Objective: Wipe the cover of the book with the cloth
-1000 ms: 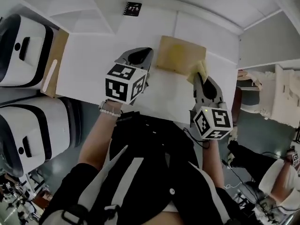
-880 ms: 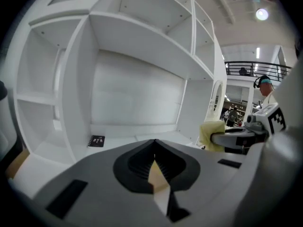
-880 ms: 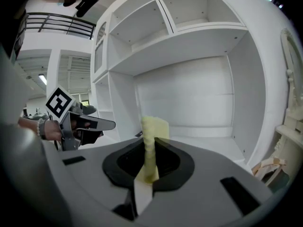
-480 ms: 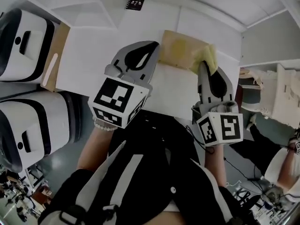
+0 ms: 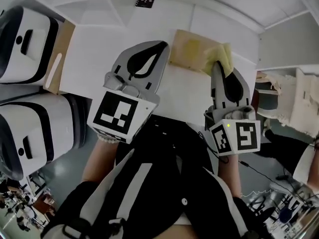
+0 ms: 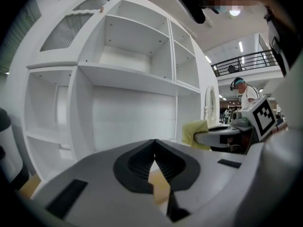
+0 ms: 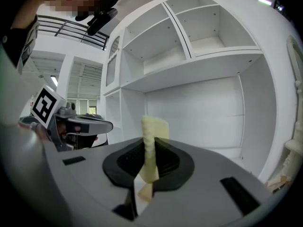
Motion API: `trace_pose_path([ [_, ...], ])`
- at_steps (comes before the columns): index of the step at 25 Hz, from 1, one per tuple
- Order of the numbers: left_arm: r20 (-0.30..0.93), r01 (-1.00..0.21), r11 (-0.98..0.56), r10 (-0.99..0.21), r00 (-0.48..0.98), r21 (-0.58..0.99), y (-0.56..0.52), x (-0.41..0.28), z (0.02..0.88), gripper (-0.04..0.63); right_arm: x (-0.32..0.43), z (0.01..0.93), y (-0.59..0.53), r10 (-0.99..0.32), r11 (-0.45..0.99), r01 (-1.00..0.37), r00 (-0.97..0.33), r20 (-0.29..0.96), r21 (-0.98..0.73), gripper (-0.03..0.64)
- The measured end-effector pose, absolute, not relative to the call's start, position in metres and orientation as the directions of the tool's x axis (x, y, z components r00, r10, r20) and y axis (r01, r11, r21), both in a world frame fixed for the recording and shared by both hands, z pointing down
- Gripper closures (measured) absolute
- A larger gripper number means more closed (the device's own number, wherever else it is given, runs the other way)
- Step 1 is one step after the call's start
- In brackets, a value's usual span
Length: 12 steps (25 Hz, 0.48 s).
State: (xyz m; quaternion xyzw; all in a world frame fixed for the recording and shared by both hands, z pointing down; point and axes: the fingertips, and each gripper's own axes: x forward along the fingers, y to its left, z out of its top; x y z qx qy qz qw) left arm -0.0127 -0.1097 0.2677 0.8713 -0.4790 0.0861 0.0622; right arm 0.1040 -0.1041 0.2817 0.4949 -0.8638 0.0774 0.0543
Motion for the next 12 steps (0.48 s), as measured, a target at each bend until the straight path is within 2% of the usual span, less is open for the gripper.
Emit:
trace_pose_path([
  [12,0.204,-0.847,-0.531,-0.828,0.523,0.02,-0.11,-0.0164,0.2655,0.594,0.0961,0.2849,-0.1046,-0.836,0.517,-0.854,-0.517,0.183,-0.048,0.578],
])
